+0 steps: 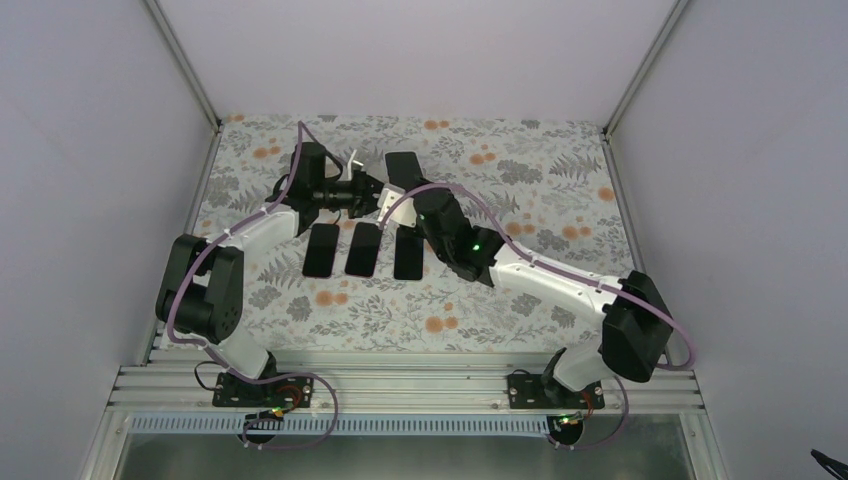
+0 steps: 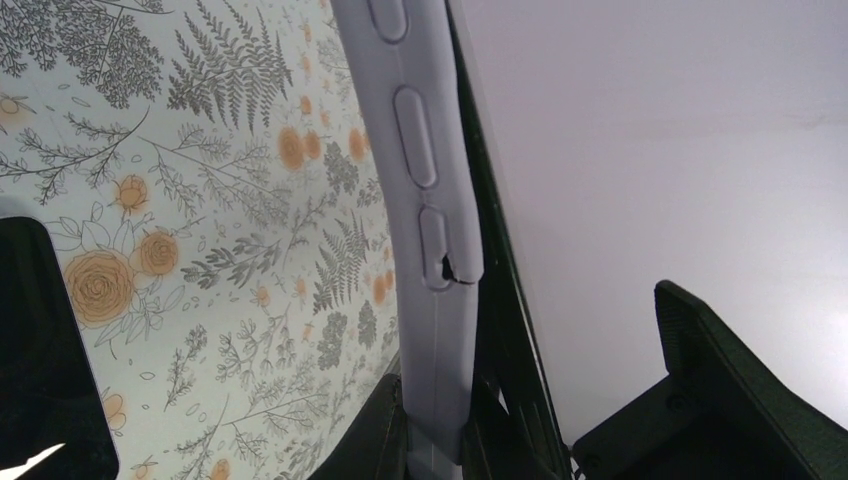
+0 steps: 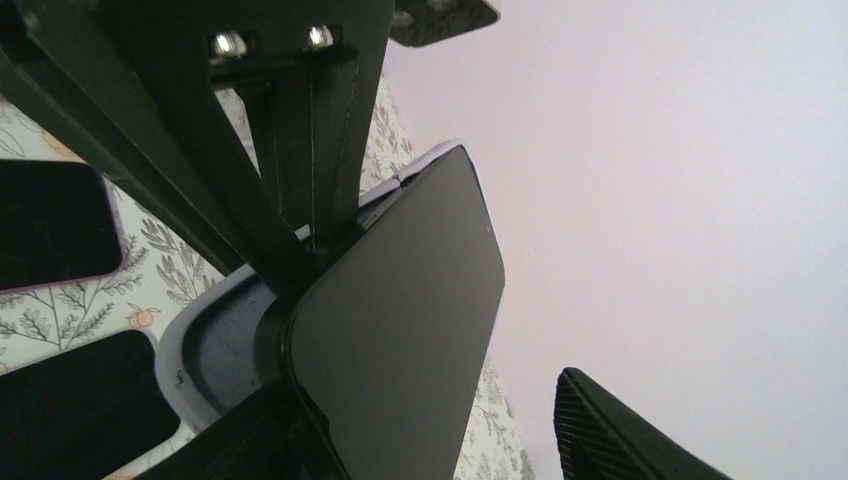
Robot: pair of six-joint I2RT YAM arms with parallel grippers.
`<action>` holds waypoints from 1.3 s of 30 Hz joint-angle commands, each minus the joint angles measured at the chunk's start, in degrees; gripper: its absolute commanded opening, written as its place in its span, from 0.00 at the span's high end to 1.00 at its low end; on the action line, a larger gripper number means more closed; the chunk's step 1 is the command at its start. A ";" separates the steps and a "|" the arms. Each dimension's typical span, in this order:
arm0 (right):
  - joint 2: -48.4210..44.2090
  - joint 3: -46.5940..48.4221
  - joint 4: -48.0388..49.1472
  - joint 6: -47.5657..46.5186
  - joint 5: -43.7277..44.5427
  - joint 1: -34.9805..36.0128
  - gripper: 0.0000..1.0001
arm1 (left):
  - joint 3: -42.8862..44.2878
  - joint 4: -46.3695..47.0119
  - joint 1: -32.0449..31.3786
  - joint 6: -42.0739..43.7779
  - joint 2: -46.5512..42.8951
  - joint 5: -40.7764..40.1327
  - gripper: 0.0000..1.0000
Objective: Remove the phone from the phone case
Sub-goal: Remove the phone case from the phone.
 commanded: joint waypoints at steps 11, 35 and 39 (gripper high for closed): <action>2.74 -1.89 12.95 -9.58 6.30 0.57 0.72 | -0.91 4.40 -0.38 -0.48 -0.86 3.26 0.98; -2.61 7.18 3.33 -1.13 2.23 -0.99 0.96 | -0.98 -2.48 -0.31 5.66 0.59 -2.88 0.98; -3.59 7.69 2.64 -0.69 1.93 -1.80 0.96 | -1.15 -3.04 -0.30 6.36 0.83 -3.80 0.98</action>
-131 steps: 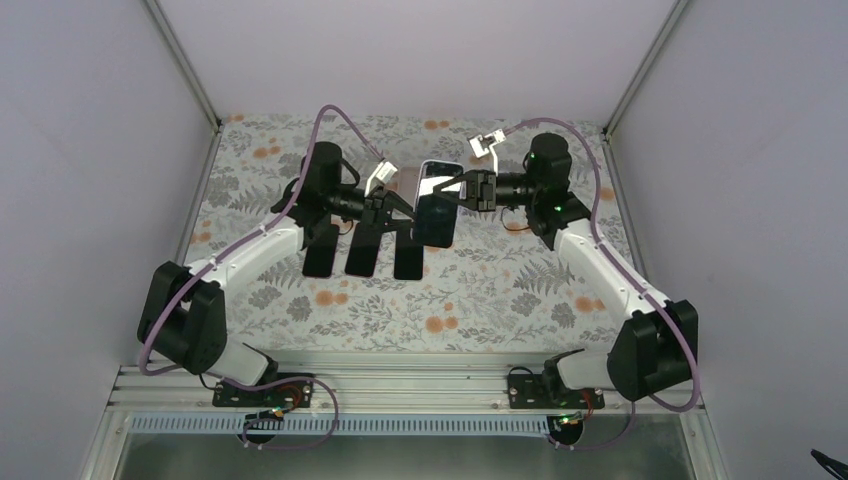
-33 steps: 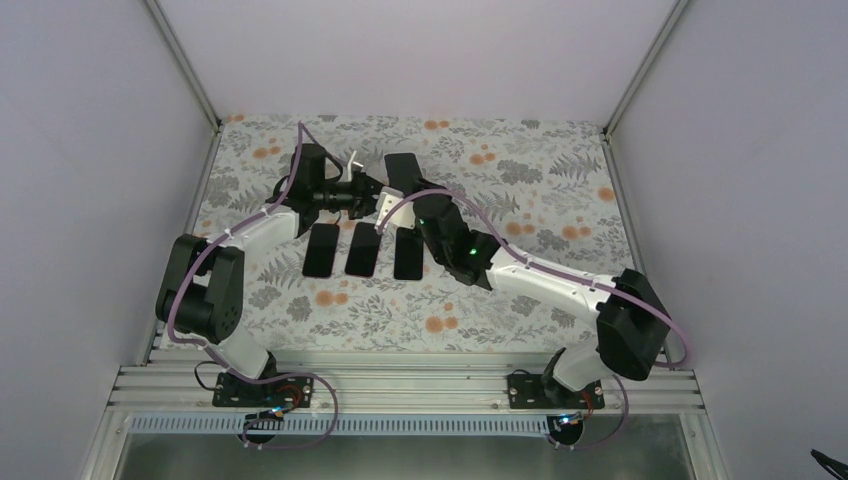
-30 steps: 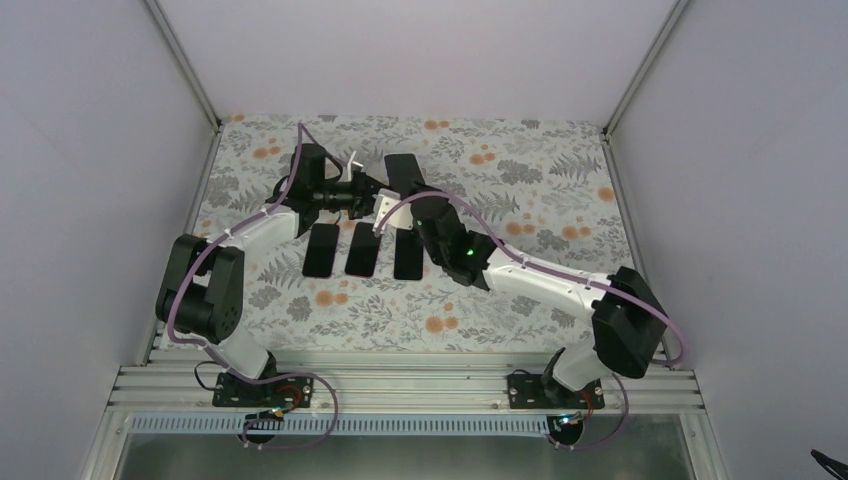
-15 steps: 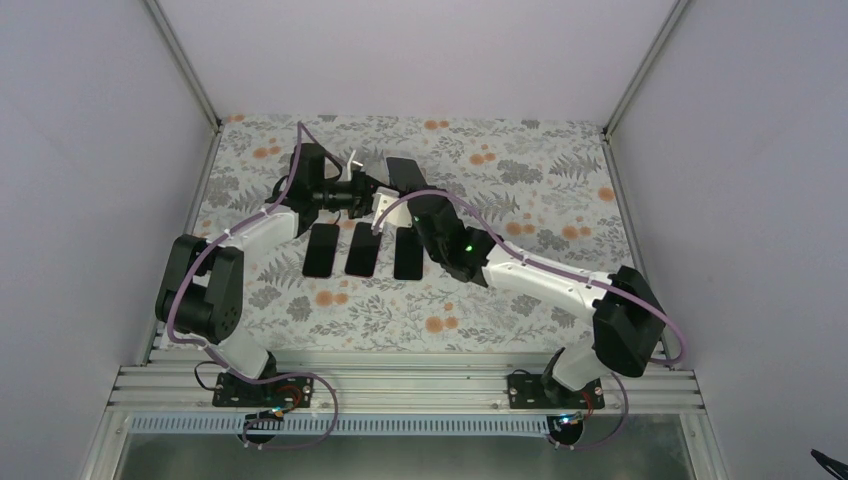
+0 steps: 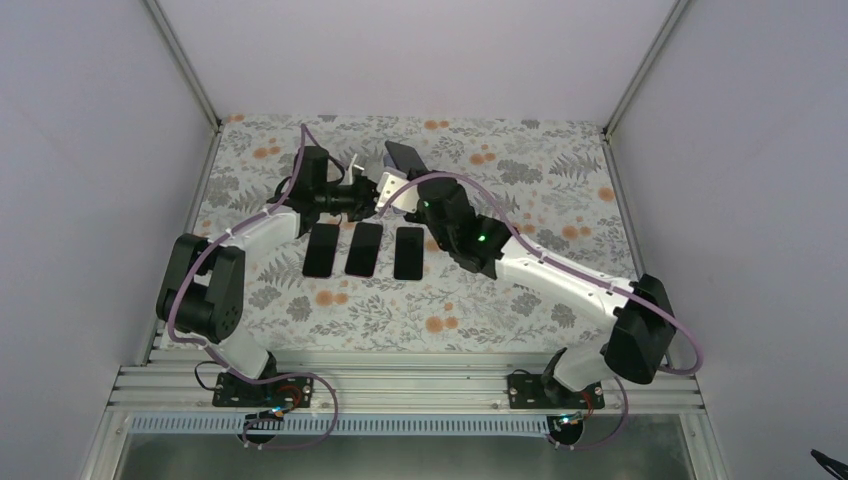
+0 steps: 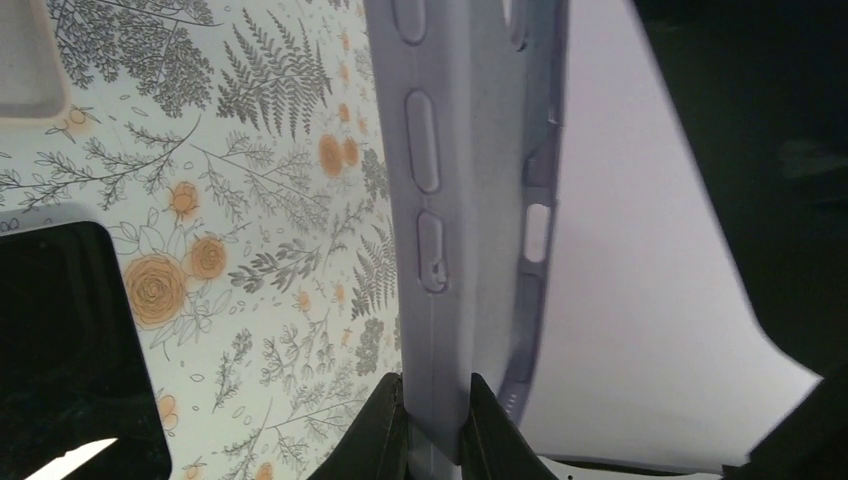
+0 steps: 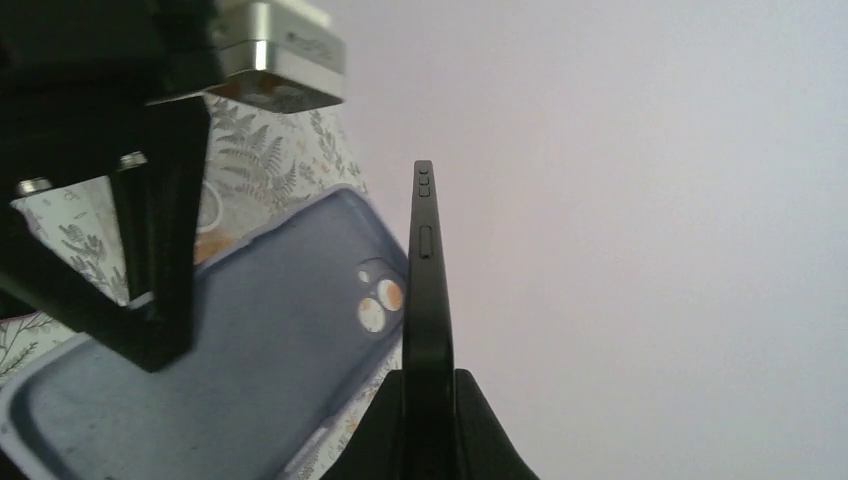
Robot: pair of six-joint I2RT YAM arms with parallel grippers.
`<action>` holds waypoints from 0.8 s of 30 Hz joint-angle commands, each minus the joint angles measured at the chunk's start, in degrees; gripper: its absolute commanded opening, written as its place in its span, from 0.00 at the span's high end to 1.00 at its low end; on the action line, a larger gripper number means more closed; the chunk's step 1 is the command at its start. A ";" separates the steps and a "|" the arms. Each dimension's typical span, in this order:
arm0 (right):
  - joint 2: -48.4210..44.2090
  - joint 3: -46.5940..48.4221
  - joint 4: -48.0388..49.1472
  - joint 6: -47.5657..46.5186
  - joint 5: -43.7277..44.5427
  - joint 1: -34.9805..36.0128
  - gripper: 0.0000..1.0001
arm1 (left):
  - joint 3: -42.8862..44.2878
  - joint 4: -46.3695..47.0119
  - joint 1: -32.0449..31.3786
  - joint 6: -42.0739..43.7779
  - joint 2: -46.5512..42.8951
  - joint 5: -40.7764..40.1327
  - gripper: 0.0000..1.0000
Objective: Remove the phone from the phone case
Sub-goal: Remove the phone case from the phone.
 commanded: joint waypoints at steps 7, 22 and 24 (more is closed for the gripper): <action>-5.01 6.70 -1.82 7.44 -2.96 -4.18 0.96 | 0.91 -4.31 -0.12 8.06 -0.13 -4.76 0.98; -6.10 13.48 -10.45 20.31 -13.50 -13.66 0.96 | 14.55 -17.49 -3.61 21.86 5.28 -13.33 0.97; -5.87 13.95 -10.56 21.17 -14.15 -14.44 0.96 | 17.80 -19.72 -4.53 23.41 7.94 -13.60 0.98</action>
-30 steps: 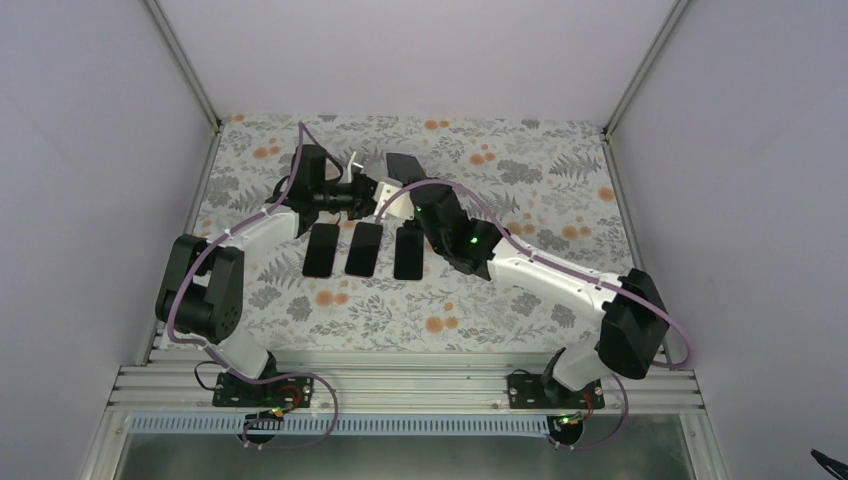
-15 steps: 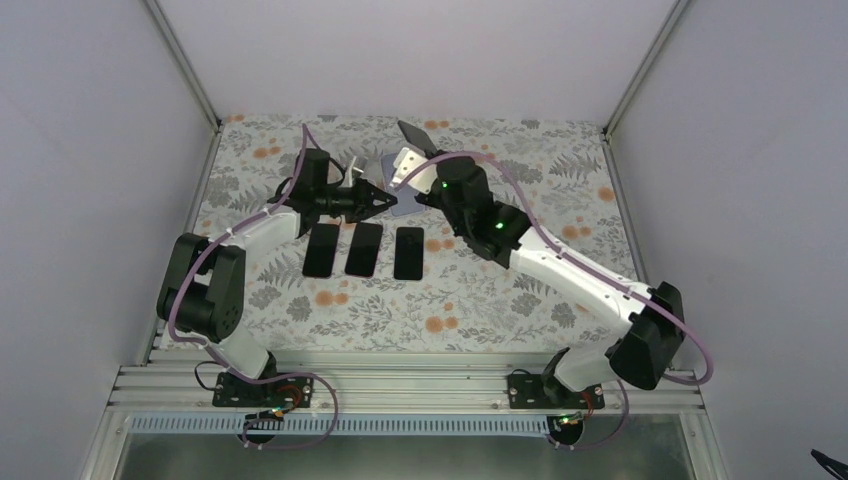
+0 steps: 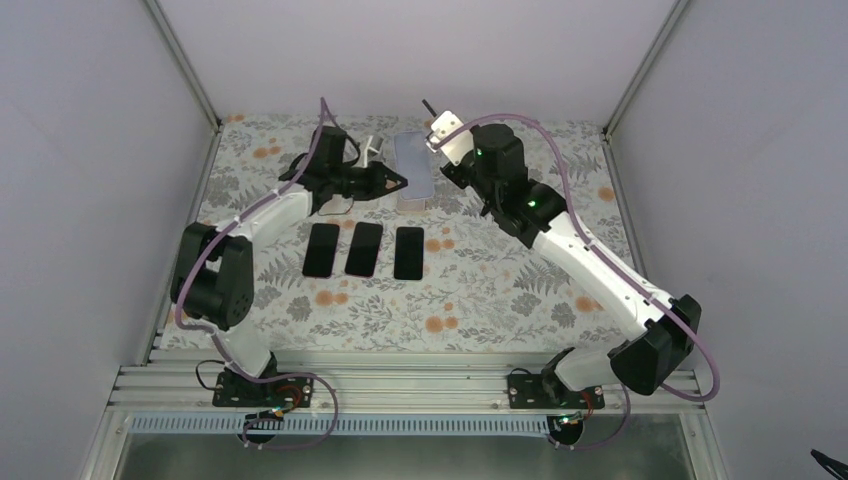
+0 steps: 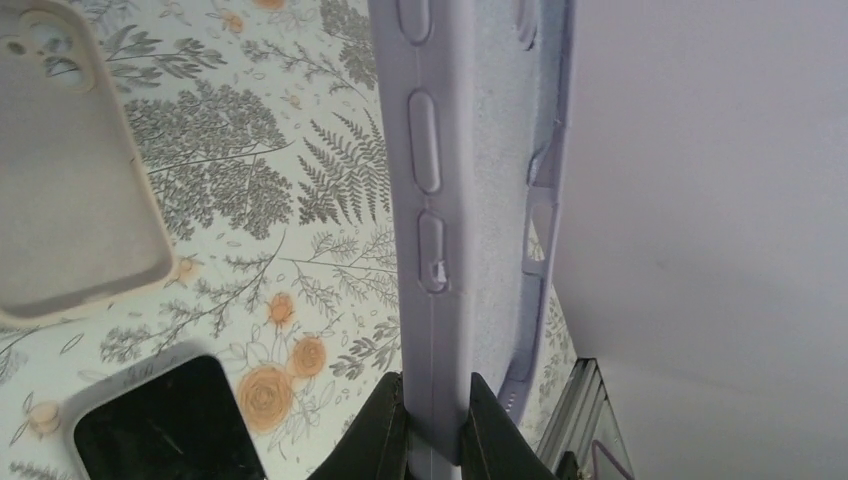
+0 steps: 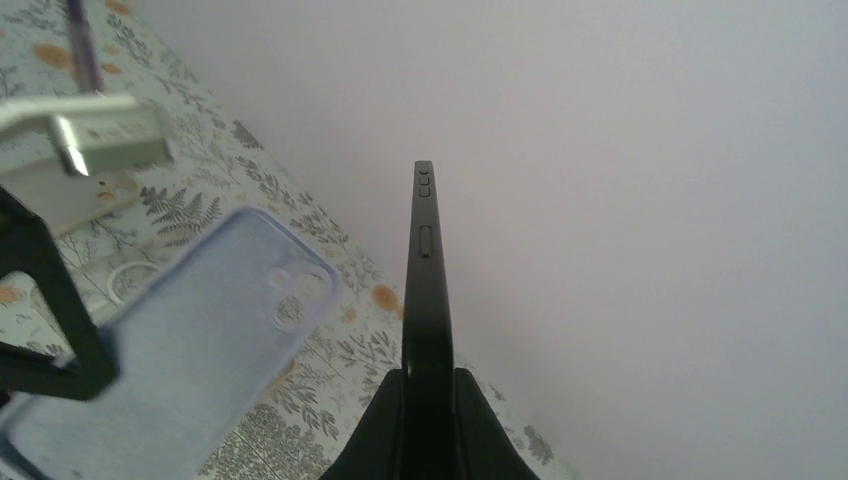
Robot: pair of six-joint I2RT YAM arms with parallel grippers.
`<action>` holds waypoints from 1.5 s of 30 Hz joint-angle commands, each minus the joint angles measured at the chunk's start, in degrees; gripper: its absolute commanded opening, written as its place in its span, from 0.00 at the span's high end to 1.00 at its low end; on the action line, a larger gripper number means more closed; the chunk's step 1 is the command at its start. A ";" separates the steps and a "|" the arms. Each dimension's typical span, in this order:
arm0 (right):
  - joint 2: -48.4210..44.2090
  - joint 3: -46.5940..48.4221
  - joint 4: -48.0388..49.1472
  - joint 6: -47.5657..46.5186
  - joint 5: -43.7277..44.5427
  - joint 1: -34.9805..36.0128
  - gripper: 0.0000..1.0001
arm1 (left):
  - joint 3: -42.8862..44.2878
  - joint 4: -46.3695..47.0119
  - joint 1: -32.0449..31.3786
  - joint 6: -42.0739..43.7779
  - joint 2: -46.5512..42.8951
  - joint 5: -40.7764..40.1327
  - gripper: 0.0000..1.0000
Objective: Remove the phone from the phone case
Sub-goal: Place the phone case at the center of the board.
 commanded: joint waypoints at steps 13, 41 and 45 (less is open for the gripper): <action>-1.22 4.56 0.11 6.74 -5.96 -5.90 0.96 | 20.69 -3.47 -3.61 1.84 22.49 -4.37 0.98; 1.01 7.01 -1.61 9.48 -9.84 -9.42 0.96 | 40.79 -10.08 -9.03 -1.02 43.78 -6.42 0.92; 1.14 7.07 -1.70 9.77 -10.39 -9.40 0.96 | 41.44 -10.57 -9.19 -1.21 43.87 -7.17 0.87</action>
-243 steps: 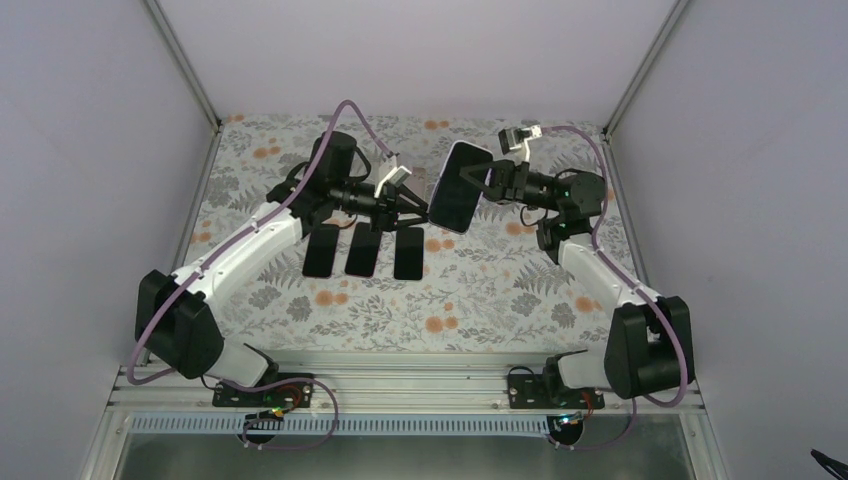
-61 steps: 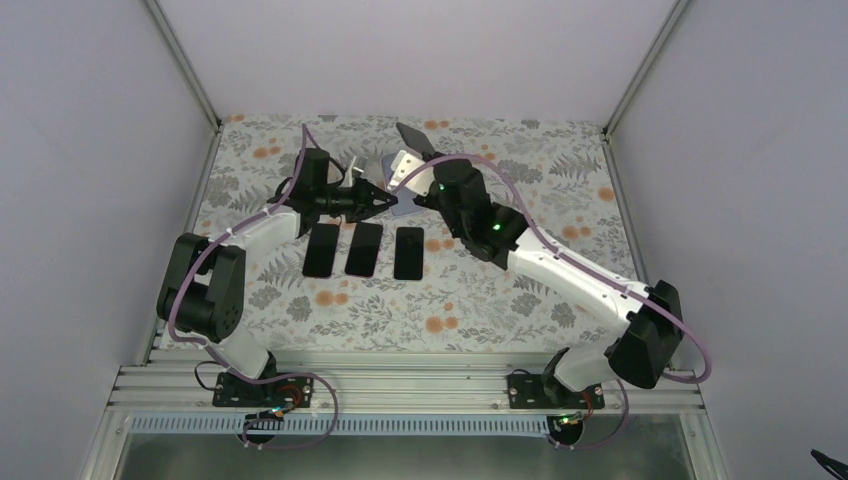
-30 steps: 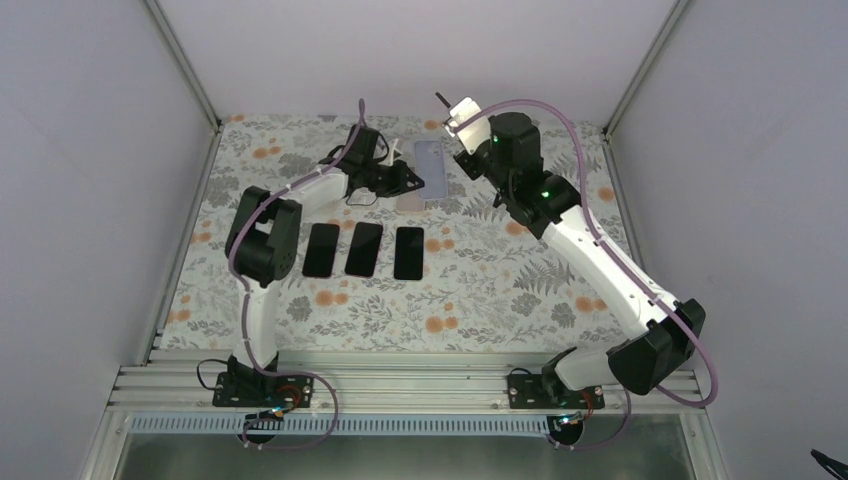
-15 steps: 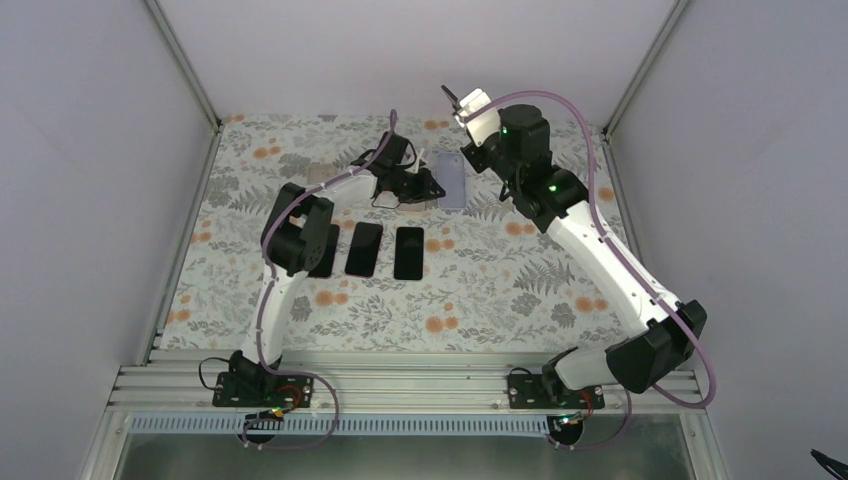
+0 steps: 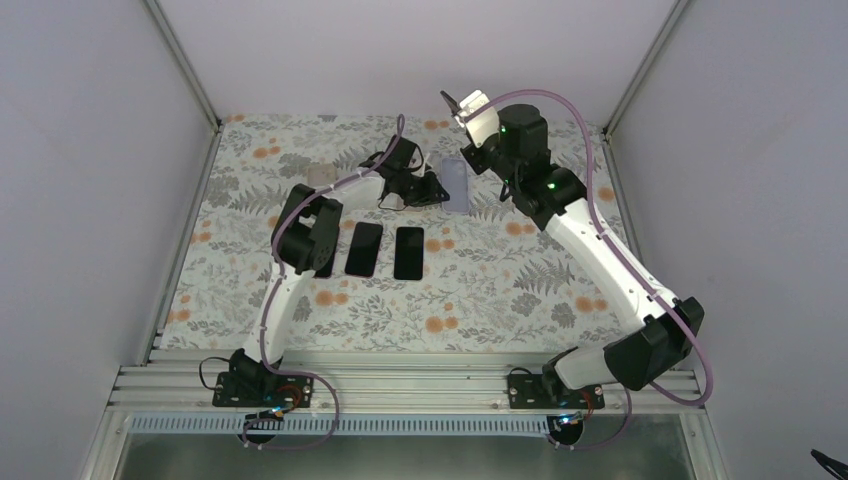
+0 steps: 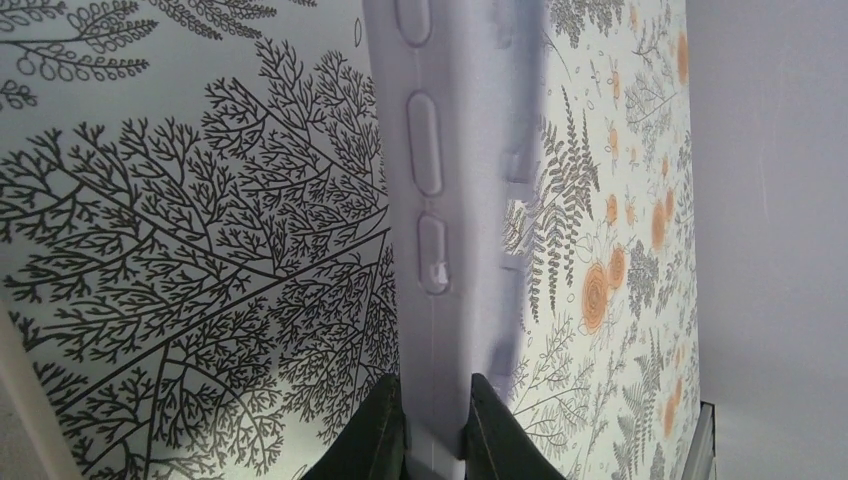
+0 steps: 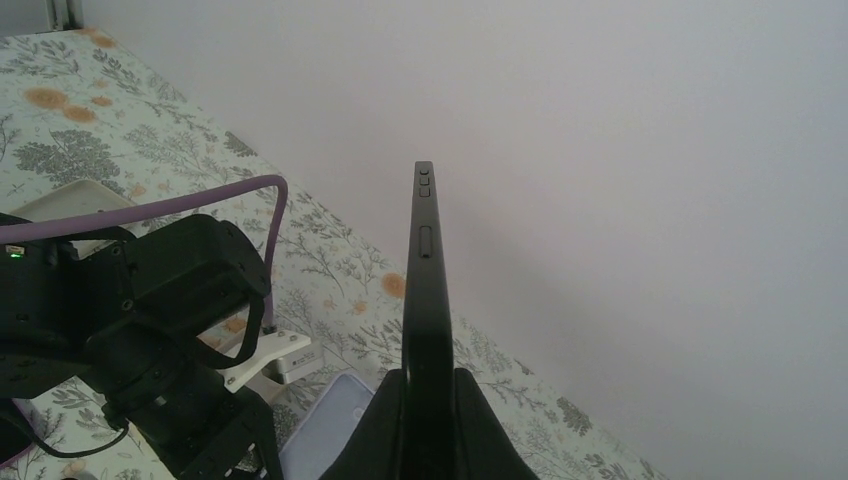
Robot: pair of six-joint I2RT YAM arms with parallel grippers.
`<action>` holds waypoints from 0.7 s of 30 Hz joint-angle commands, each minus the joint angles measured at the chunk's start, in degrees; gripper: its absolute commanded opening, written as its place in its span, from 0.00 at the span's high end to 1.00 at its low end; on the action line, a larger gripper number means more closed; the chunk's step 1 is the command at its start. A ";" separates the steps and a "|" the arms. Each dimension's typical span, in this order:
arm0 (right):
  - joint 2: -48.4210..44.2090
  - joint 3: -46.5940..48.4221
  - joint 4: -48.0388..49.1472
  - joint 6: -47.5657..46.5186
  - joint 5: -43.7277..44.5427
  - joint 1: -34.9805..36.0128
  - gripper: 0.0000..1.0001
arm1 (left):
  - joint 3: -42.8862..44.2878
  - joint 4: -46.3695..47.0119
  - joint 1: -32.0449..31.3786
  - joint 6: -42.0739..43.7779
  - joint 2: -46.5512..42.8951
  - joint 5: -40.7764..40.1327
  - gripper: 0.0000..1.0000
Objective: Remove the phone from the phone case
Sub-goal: Place the phone case at the center of the board.
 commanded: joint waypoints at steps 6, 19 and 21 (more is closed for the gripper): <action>-0.14 1.96 3.24 1.59 -1.28 -0.36 0.96 | 2.94 -0.86 -0.85 -1.25 1.11 -1.79 0.74; -0.97 1.68 3.24 1.45 -1.37 -0.56 0.96 | -0.06 -0.87 -1.07 -1.52 -4.55 -5.58 0.50; -1.17 1.58 3.24 1.44 -1.43 -0.57 0.96 | -0.54 -0.57 -1.07 -1.12 -5.94 -5.71 0.44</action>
